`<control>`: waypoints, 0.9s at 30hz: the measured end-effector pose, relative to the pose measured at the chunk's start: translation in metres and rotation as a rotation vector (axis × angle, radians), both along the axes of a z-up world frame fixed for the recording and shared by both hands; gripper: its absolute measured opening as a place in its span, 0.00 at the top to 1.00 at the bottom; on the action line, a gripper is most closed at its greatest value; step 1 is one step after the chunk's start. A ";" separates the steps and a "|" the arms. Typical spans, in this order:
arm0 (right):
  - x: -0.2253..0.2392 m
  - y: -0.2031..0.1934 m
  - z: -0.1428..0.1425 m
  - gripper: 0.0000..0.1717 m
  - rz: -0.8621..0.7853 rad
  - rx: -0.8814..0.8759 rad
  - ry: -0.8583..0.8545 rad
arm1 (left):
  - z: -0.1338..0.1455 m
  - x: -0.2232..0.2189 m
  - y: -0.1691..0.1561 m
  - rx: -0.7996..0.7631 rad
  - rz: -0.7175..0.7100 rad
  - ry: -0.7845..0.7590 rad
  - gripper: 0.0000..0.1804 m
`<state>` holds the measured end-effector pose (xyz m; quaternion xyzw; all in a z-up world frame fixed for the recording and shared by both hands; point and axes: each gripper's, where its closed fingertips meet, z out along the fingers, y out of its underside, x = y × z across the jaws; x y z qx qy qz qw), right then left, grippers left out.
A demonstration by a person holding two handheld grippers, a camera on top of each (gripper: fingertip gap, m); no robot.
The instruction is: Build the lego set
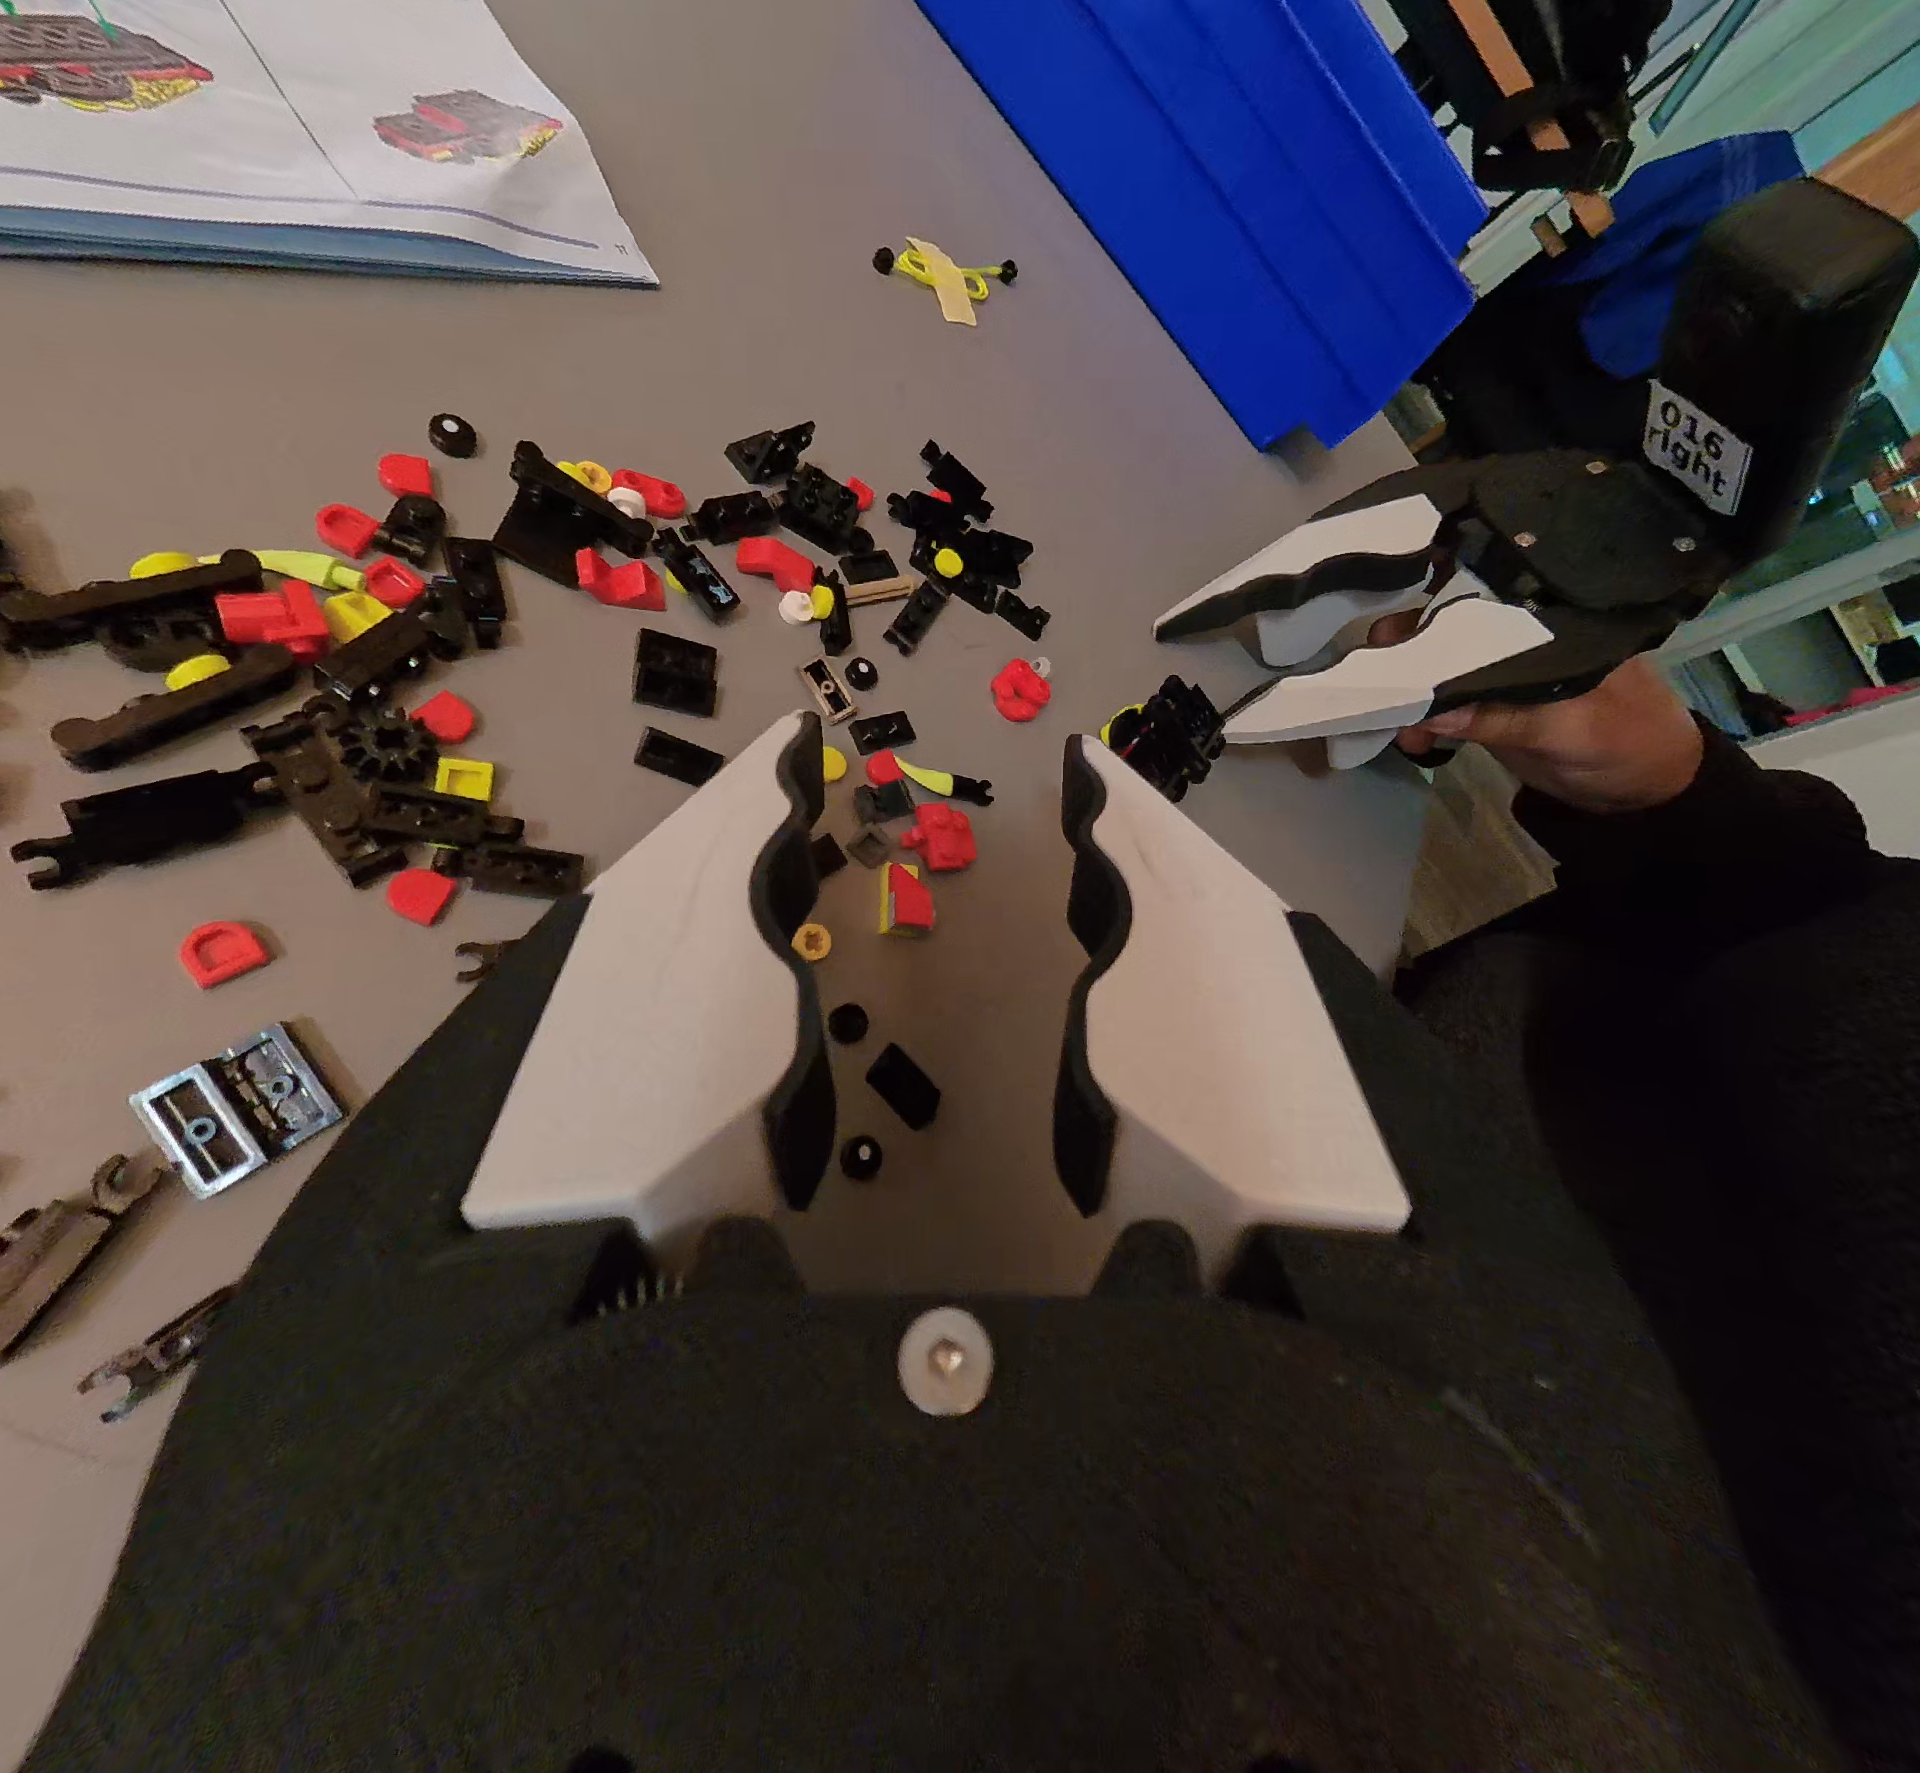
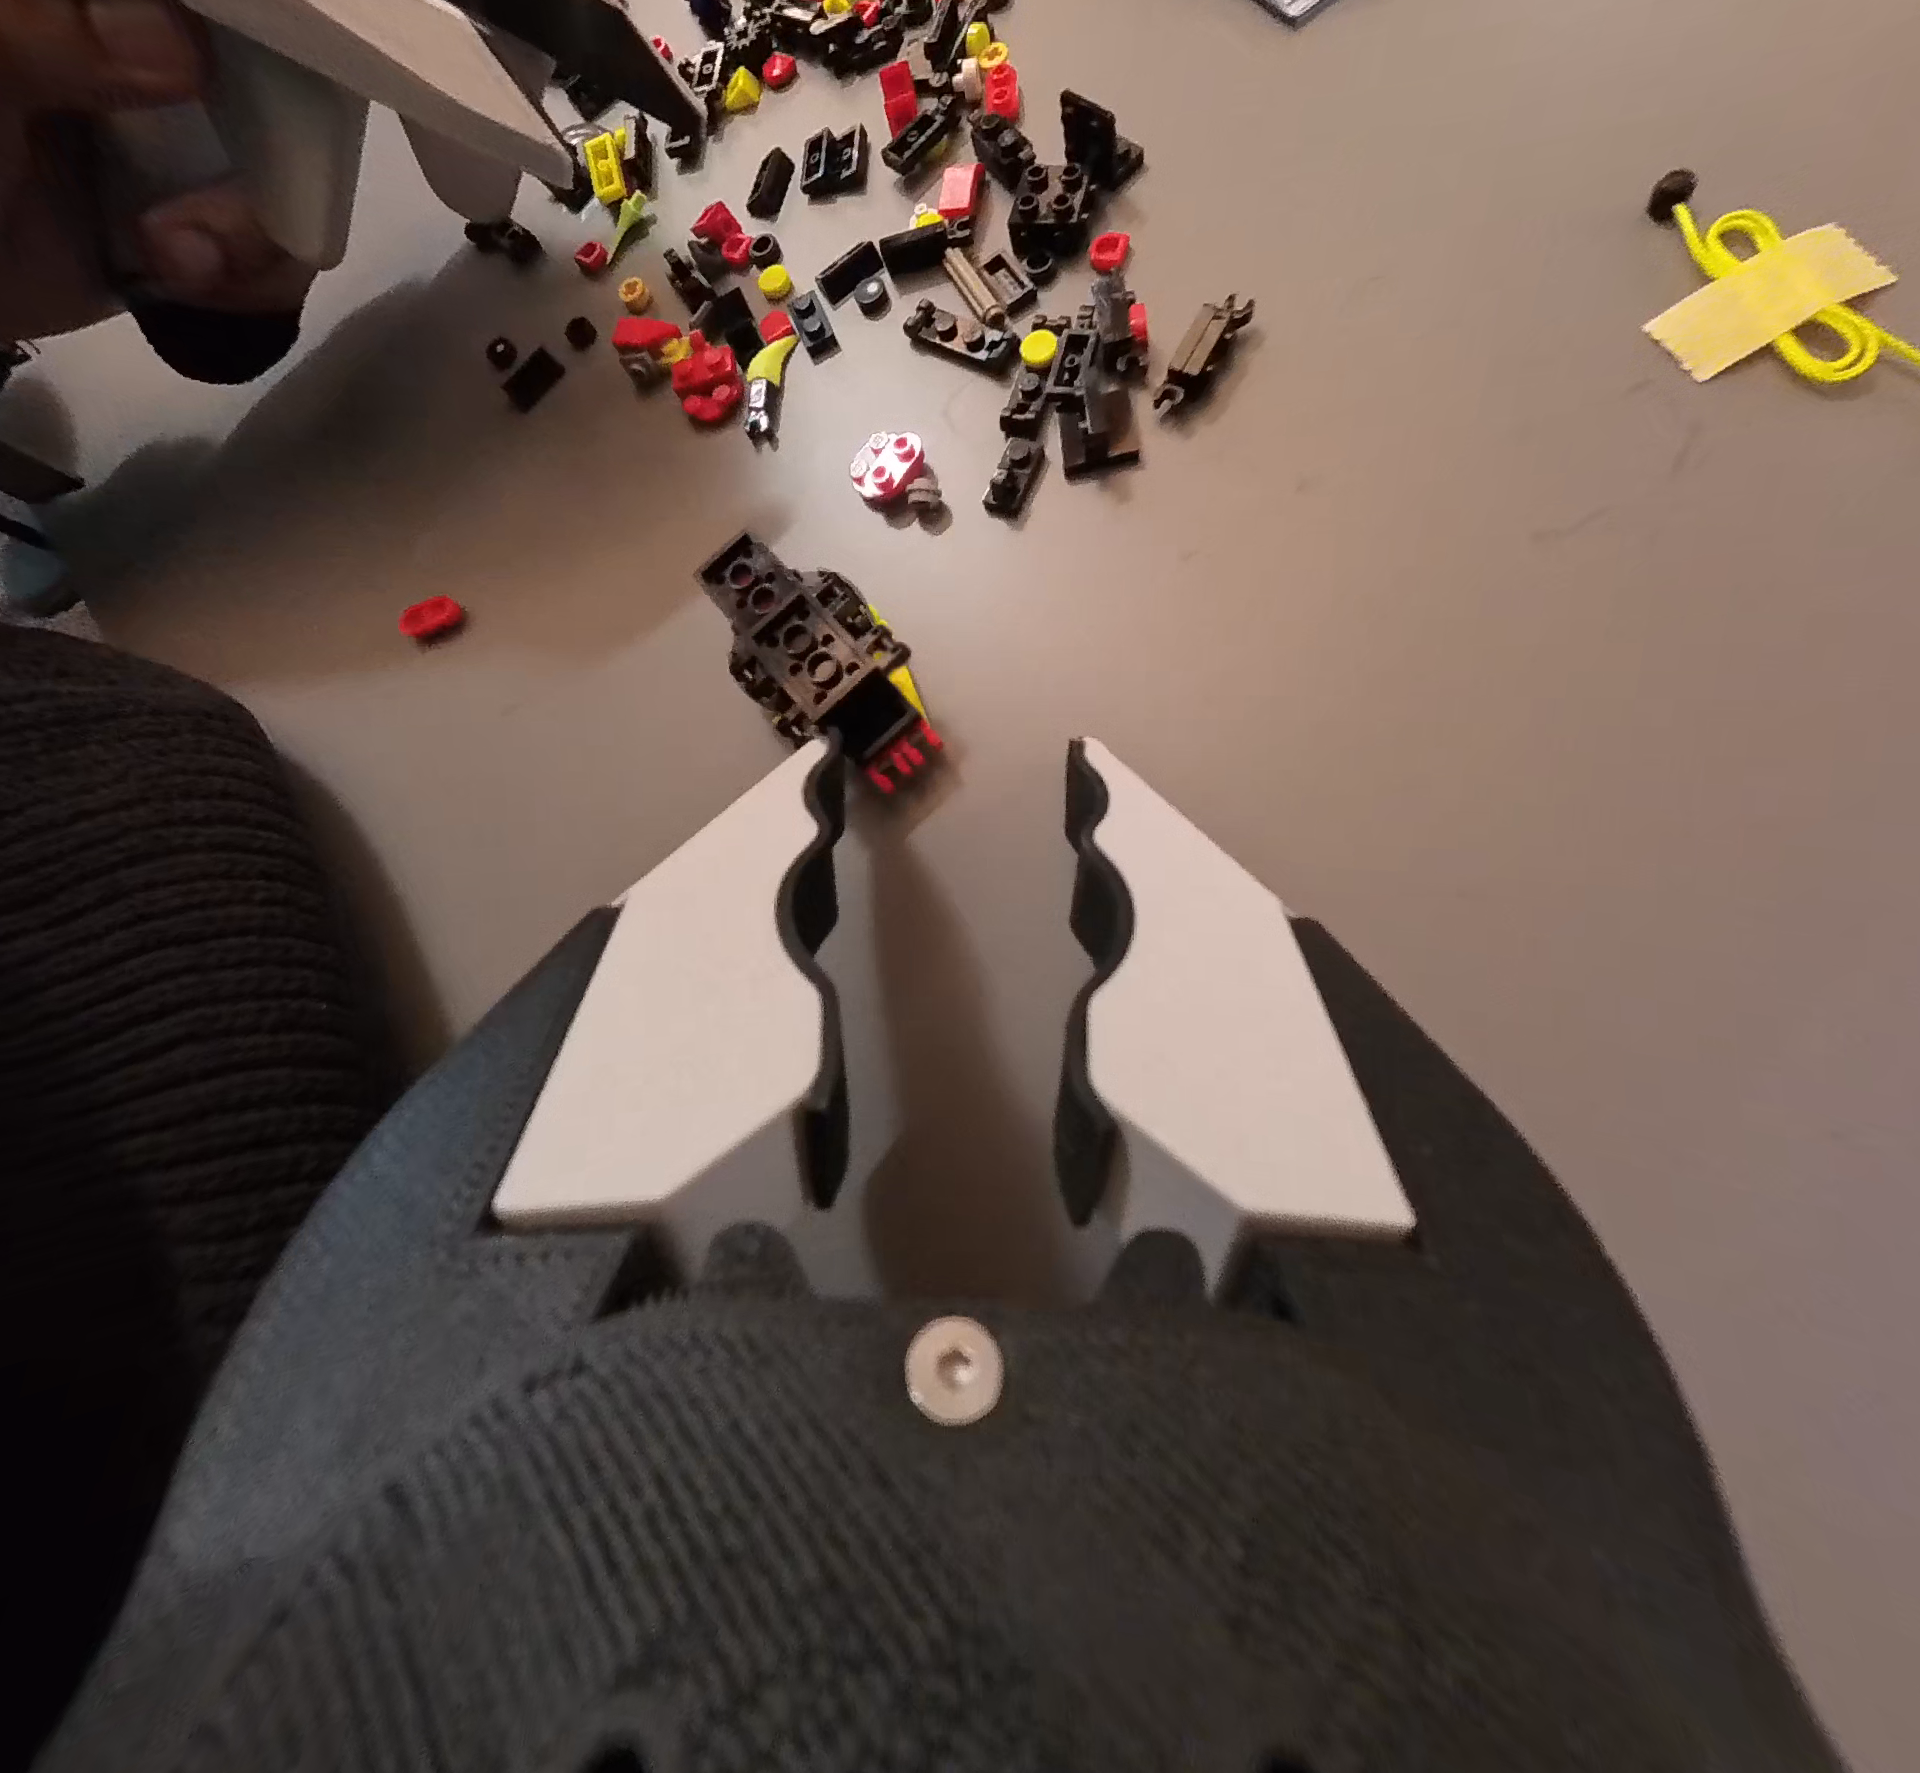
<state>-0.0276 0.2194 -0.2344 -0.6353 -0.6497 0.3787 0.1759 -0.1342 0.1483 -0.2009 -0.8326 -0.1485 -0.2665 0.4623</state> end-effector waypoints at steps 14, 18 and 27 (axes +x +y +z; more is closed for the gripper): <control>0.002 0.013 0.019 0.69 -0.074 0.000 0.068 | 0.008 -0.015 -0.010 0.006 0.034 0.108 0.78; 0.003 0.011 0.032 0.70 -0.075 -0.019 0.125 | 0.006 -0.025 -0.019 -0.028 0.053 0.177 0.83; 0.008 -0.006 0.044 0.71 -0.019 -0.013 0.171 | -0.011 -0.031 -0.026 -0.134 0.040 0.249 0.98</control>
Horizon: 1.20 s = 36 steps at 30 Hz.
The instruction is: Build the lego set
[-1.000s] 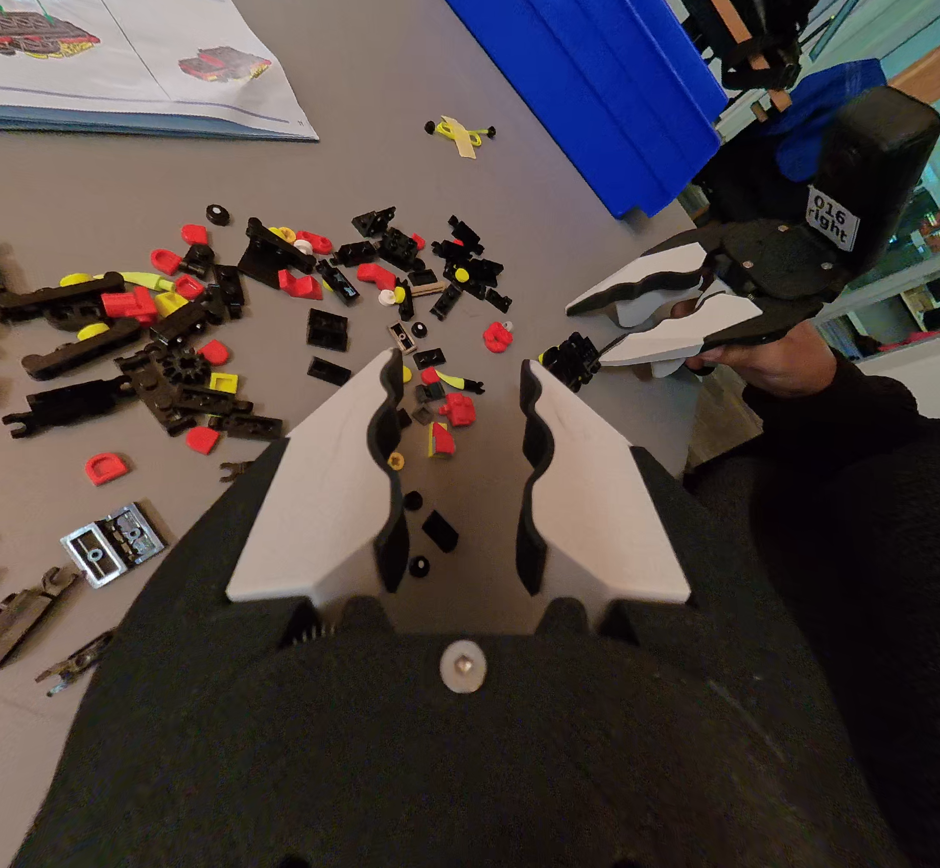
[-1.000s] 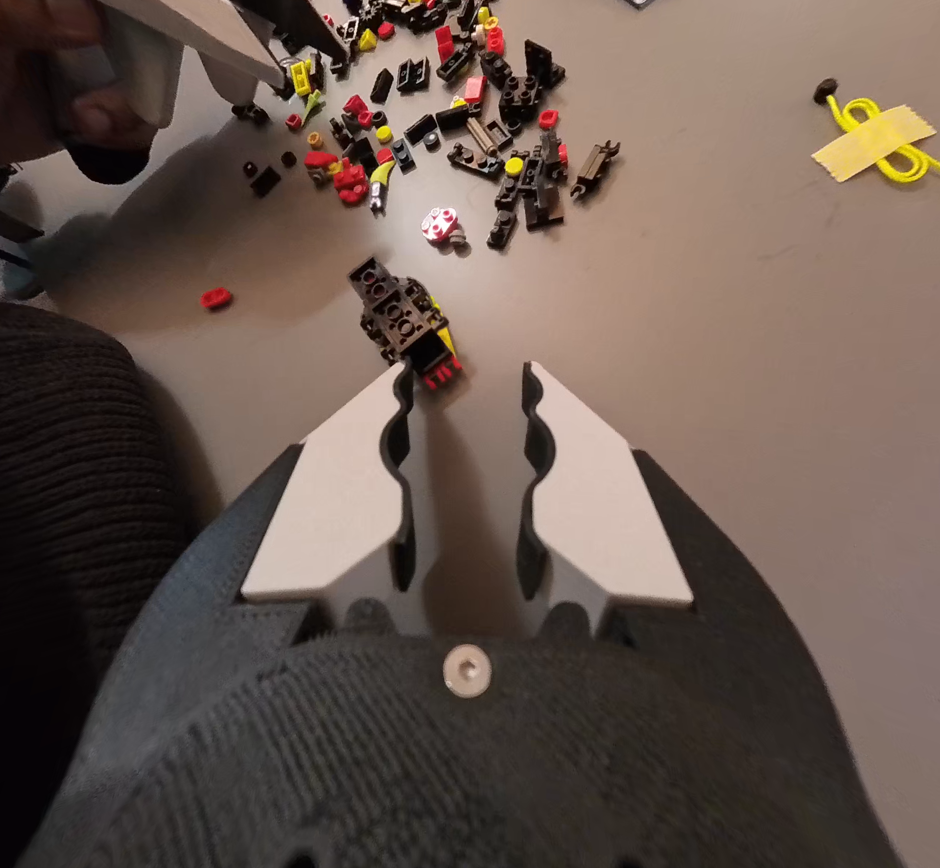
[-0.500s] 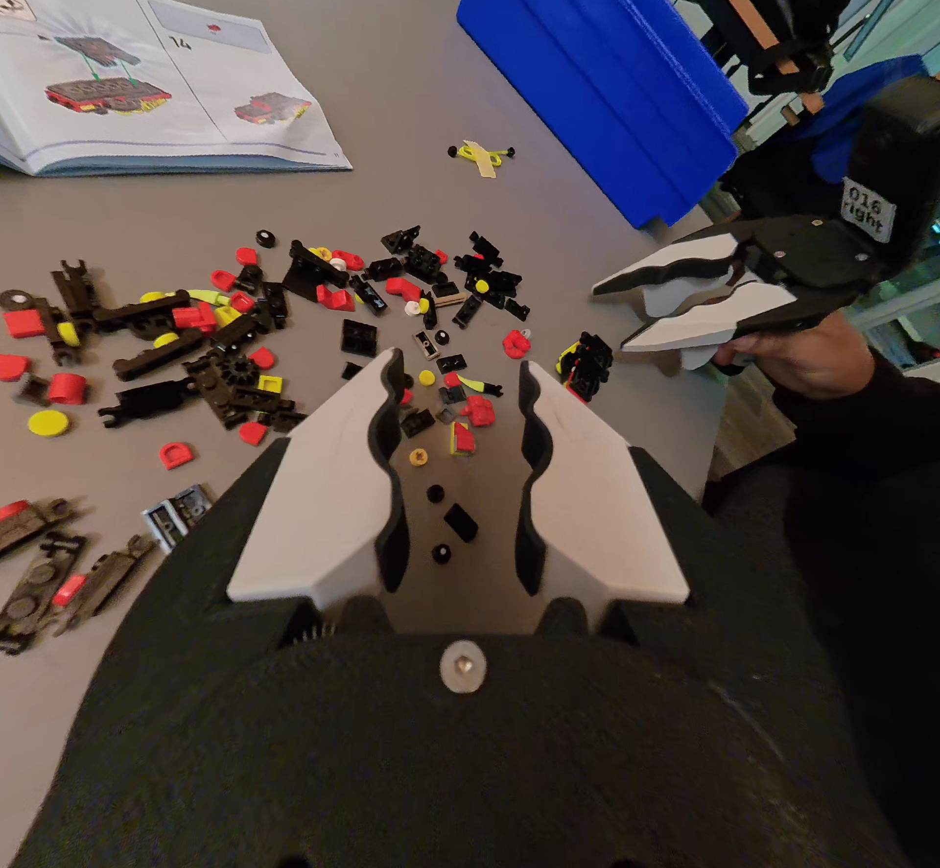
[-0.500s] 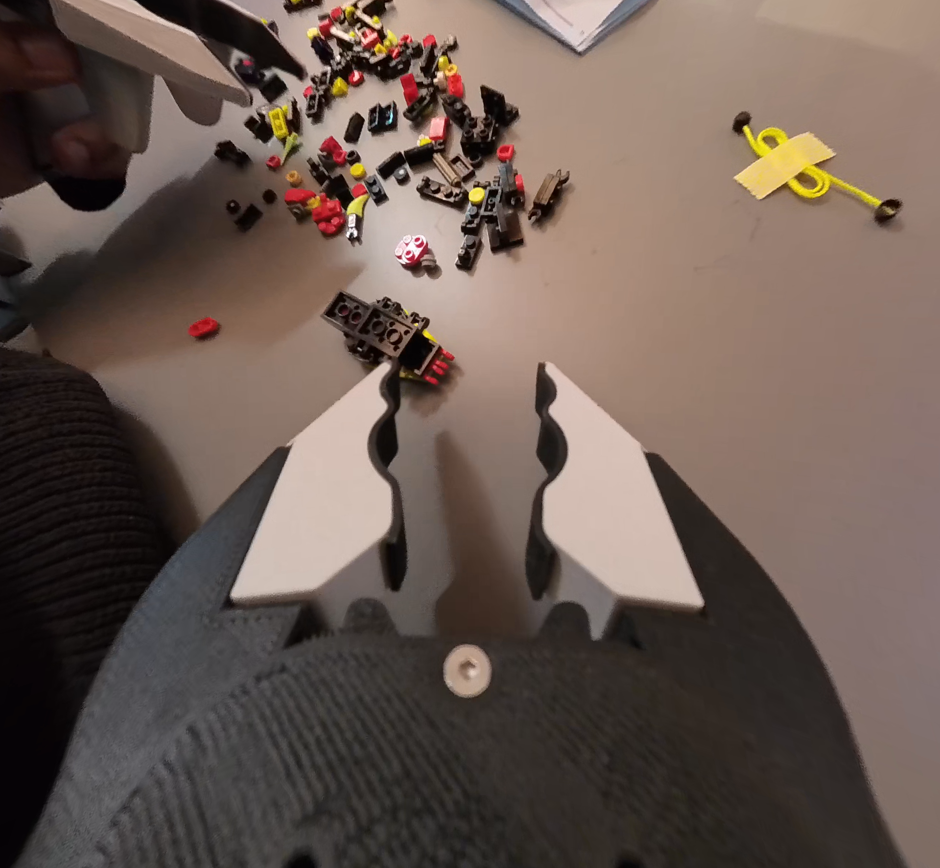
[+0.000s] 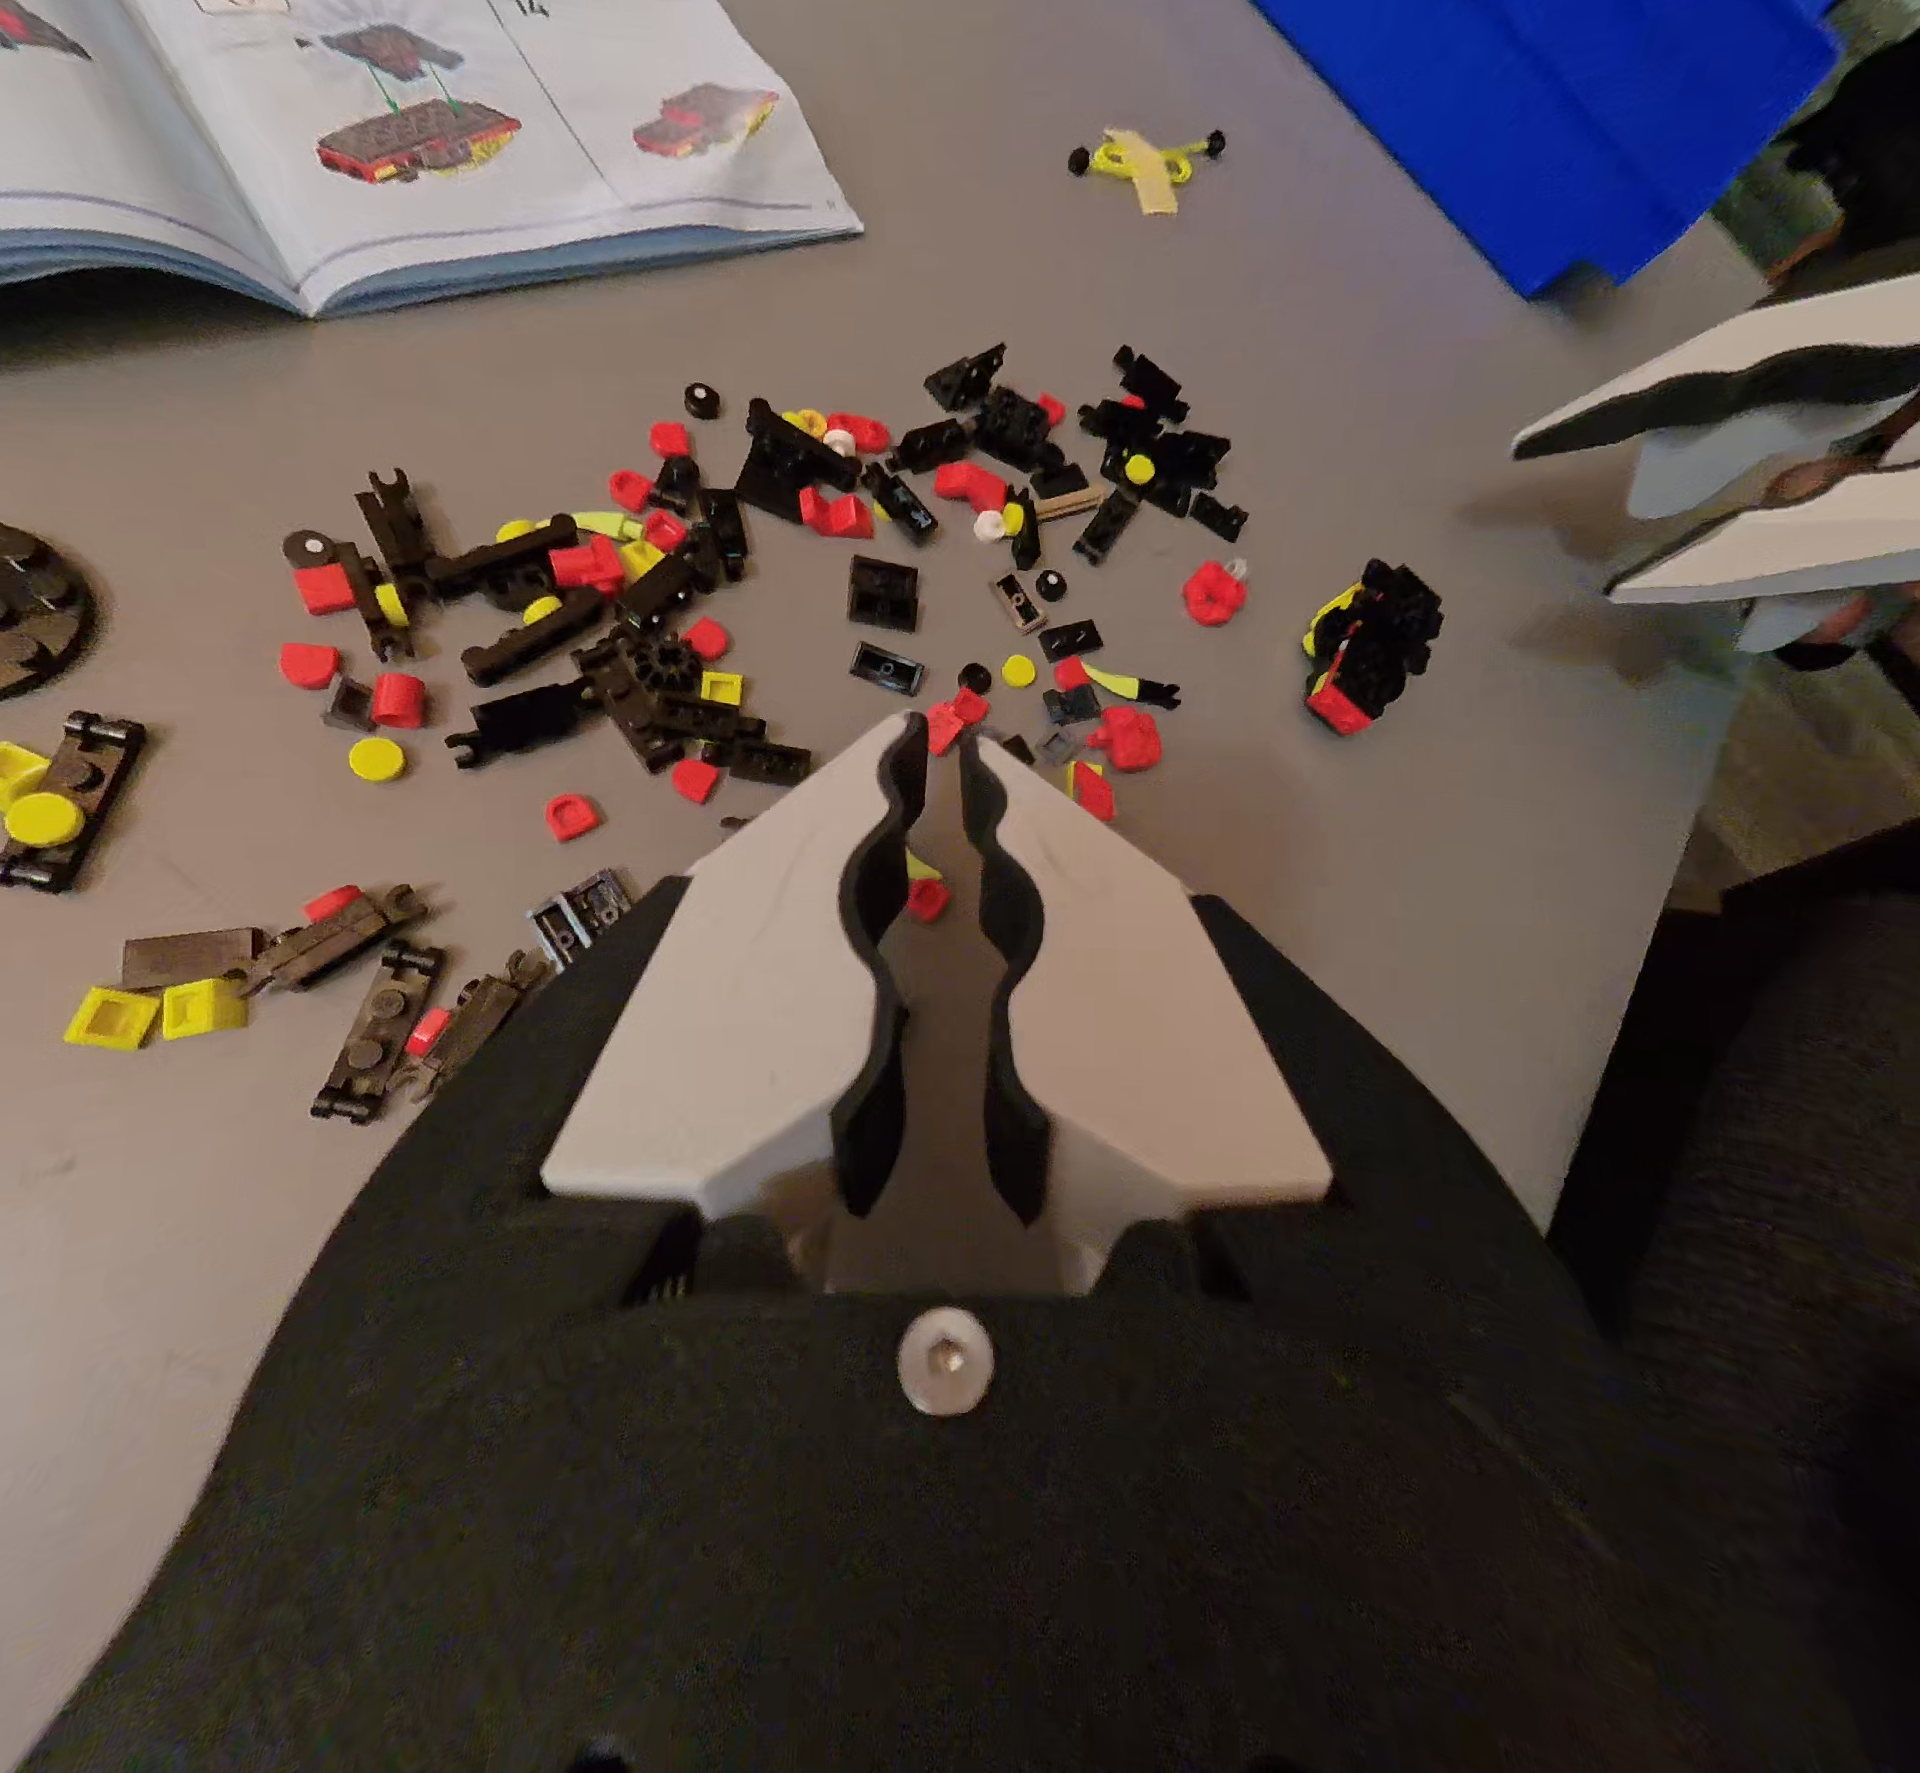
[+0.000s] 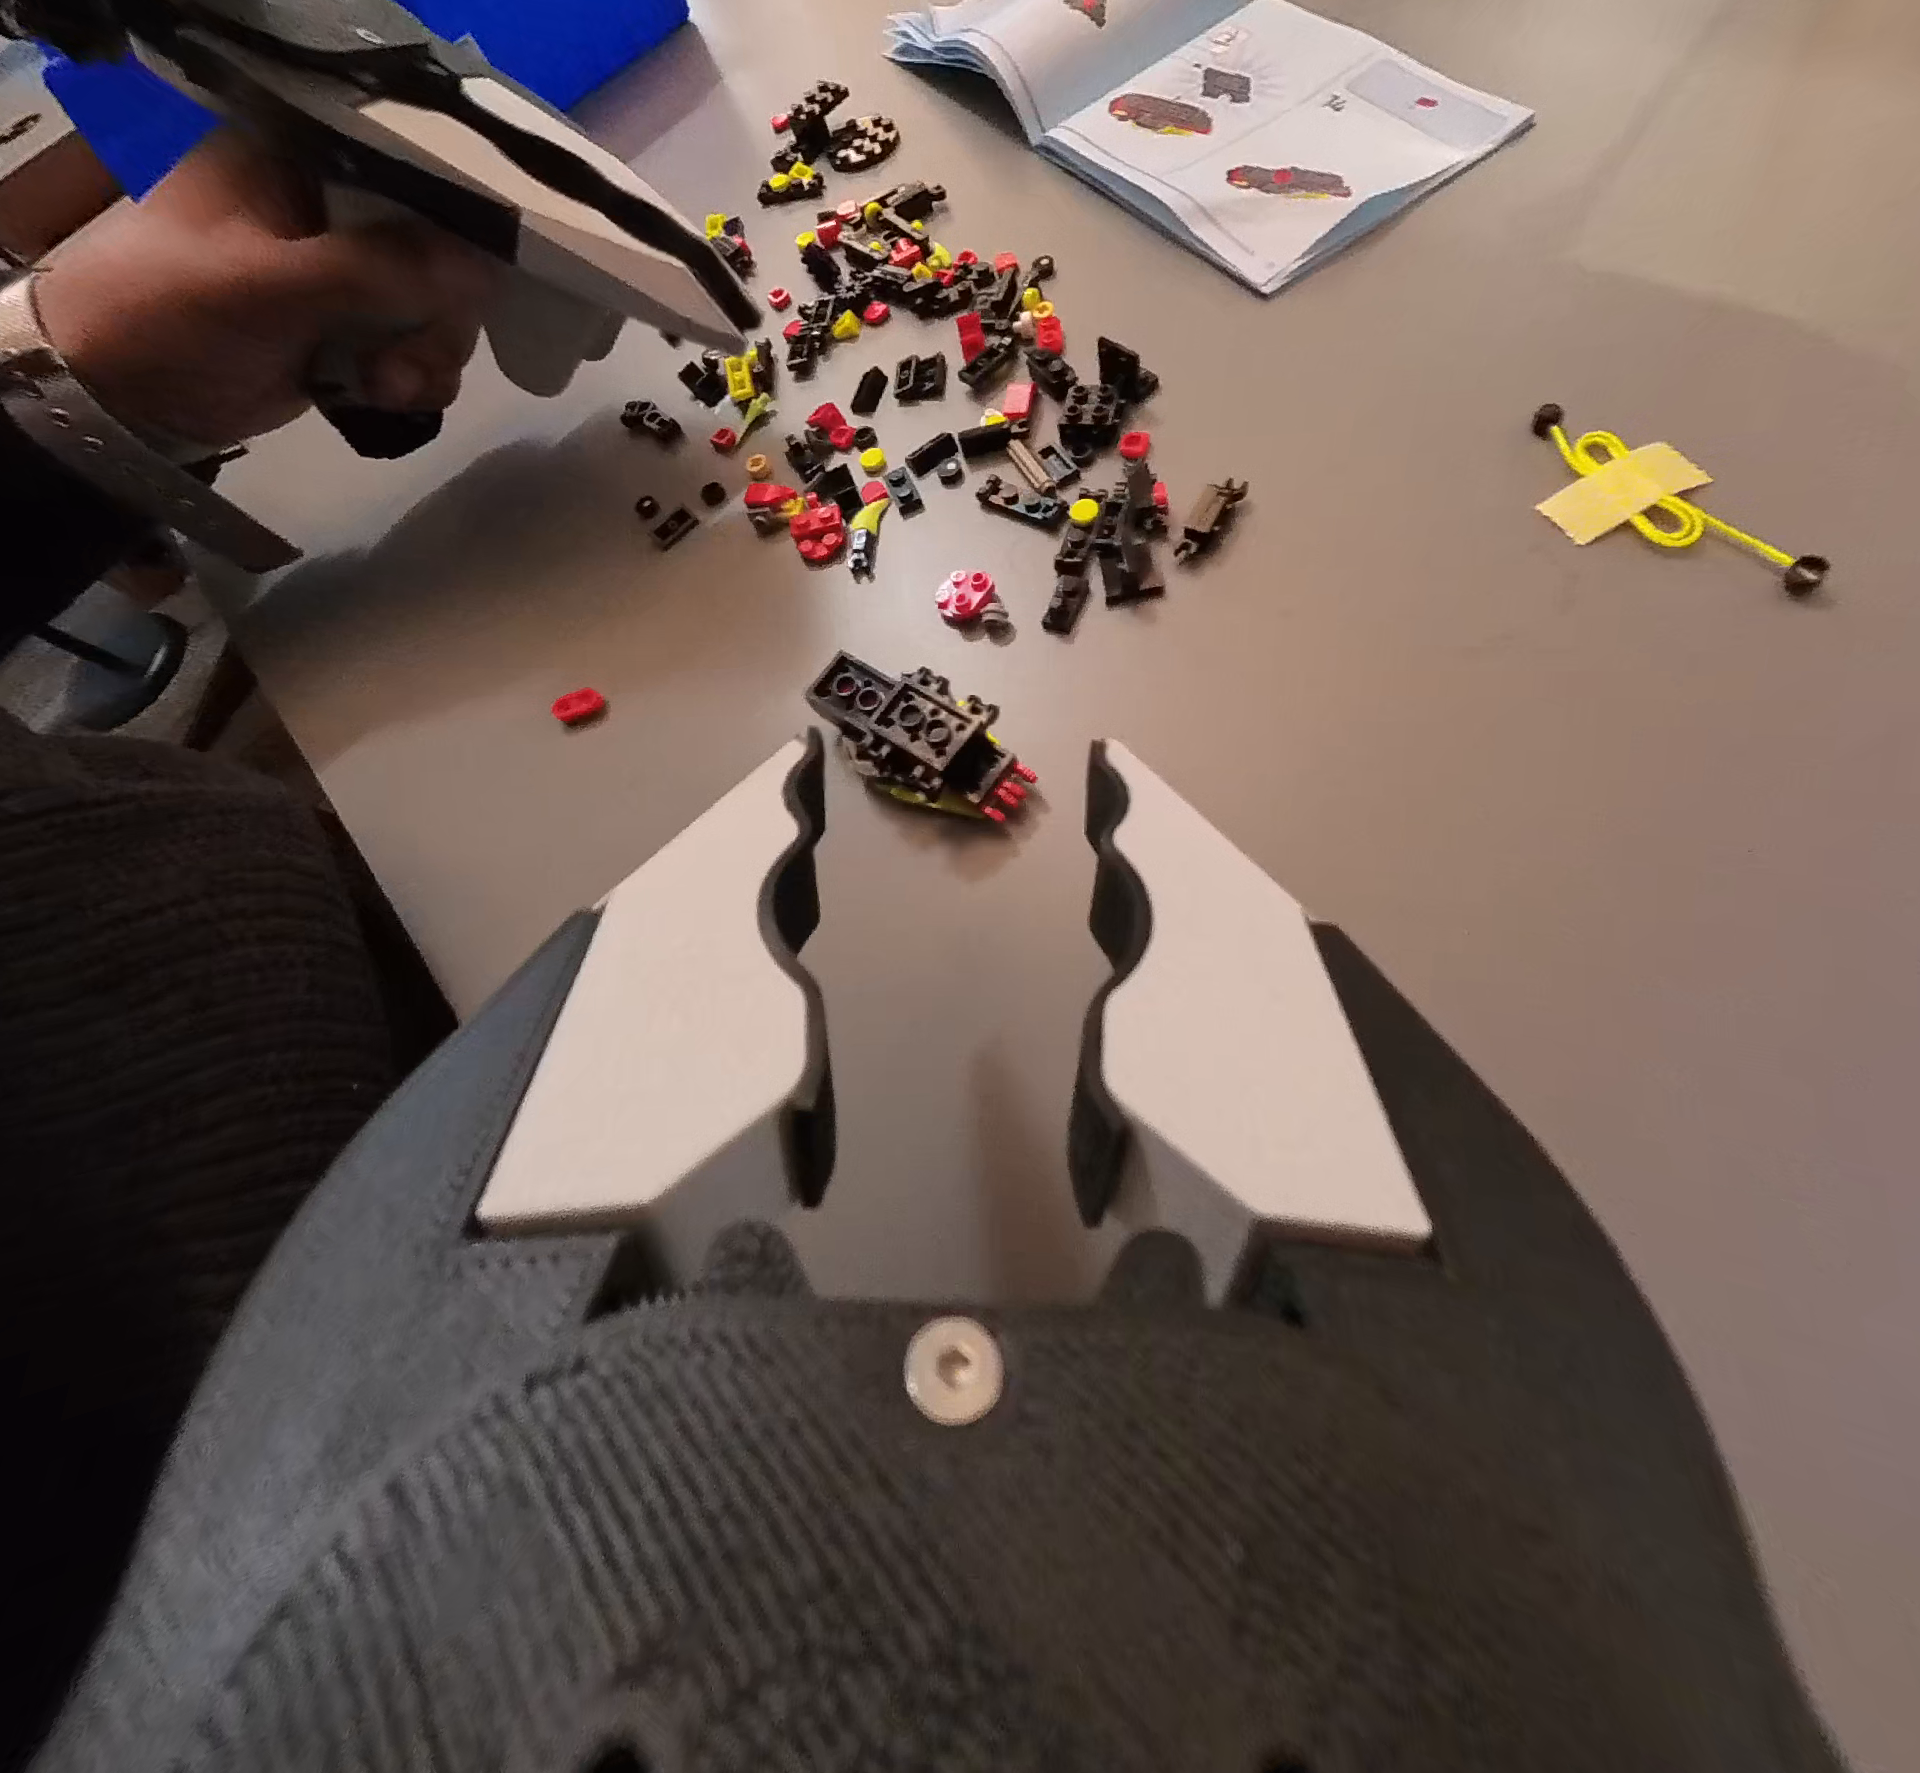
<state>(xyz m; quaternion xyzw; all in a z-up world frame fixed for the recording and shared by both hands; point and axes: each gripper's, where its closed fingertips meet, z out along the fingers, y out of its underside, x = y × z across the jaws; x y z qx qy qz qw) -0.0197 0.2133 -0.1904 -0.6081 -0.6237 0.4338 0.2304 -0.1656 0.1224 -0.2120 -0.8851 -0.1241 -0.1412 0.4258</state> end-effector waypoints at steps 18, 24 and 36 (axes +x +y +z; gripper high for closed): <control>-0.011 -0.062 0.012 0.83 0.218 0.018 0.086 | 0.016 0.042 0.004 0.071 -0.221 0.010 0.97; -0.022 -0.123 -0.030 0.83 0.363 0.157 -0.079 | 0.020 0.038 0.007 0.105 -0.152 -0.058 0.96; -0.039 -0.141 -0.045 0.85 0.321 0.219 -0.131 | 0.035 0.044 0.004 0.182 -0.168 -0.129 0.94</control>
